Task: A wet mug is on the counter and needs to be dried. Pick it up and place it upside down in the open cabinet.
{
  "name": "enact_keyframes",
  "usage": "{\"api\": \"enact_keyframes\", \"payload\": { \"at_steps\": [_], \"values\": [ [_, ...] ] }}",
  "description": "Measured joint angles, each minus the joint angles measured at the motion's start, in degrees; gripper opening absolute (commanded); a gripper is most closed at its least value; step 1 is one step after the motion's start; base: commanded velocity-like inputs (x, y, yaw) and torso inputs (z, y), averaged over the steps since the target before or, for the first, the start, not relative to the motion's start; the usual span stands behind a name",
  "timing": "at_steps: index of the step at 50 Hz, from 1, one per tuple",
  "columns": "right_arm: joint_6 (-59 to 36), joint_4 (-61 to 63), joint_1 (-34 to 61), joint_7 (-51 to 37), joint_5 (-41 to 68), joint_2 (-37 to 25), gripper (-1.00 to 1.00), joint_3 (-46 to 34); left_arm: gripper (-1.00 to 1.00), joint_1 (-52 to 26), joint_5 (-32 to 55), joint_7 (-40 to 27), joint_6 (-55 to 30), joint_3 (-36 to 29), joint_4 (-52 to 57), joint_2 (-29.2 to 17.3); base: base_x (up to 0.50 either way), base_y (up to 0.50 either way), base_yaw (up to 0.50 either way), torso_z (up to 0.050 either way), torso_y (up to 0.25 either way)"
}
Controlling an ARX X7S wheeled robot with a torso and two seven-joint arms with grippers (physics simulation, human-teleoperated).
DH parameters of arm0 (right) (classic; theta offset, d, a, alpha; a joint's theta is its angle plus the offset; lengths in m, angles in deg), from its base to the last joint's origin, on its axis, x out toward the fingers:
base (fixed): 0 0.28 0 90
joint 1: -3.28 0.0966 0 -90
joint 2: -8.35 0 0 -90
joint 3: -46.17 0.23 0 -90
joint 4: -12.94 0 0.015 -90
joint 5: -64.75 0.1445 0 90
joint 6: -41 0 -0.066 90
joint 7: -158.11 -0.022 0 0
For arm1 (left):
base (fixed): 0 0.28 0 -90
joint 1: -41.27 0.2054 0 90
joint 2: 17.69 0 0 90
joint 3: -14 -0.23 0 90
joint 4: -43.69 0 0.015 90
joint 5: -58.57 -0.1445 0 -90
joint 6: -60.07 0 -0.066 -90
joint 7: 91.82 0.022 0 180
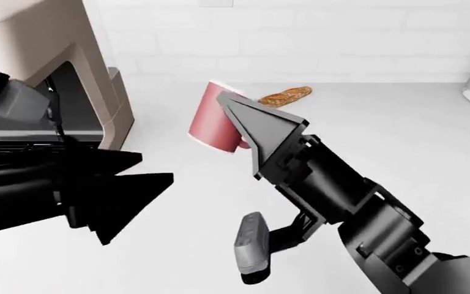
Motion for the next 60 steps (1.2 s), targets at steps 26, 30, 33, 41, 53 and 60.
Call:
{"api": "enact_keyframes", "payload": {
  "at_steps": [26, 30, 33, 41, 53, 60],
  "values": [
    [2.33, -1.02, 1.34, 0.16, -8.40, -0.09, -1.00, -5.40, 1.00, -16.38, 14.60, 5.94, -2.83, -15.19, -13.25, -3.08, 0.00, 0.00, 0.00, 0.000, 0.000],
    [2.42, -0.78, 1.18, 0.40, -9.04, -0.04, -1.00, -5.63, 1.00, -17.43, 14.60, 6.03, -2.77, -16.30, -13.64, -2.62, 0.00, 0.00, 0.00, 0.000, 0.000],
    [2.52, -0.60, 1.08, 0.57, -9.40, 0.02, -1.00, -5.72, 1.00, -18.07, 14.48, 6.10, -2.76, -17.04, -13.88, -2.27, 0.00, 0.00, 0.00, 0.000, 0.000],
    [2.78, -0.31, 0.81, 0.87, -9.99, 0.12, -1.00, -5.68, 1.00, -19.26, 14.15, 6.25, -2.70, -18.69, -14.09, -1.57, 0.00, 0.00, 0.00, 0.000, 0.000],
    [3.10, 0.00, 0.48, 1.25, -10.50, 0.09, -1.00, -5.33, 1.00, -19.72, 13.22, 6.88, -2.70, -20.21, -14.06, -0.88, 0.00, 0.00, 0.00, 0.000, 0.001],
    [3.29, 0.06, 0.28, 1.35, -10.69, 0.09, -1.00, -5.02, 1.00, -19.68, 12.64, 7.43, -2.73, -20.78, -13.97, -0.62, 0.00, 0.00, 0.00, 0.000, 0.000]
  ]
}}
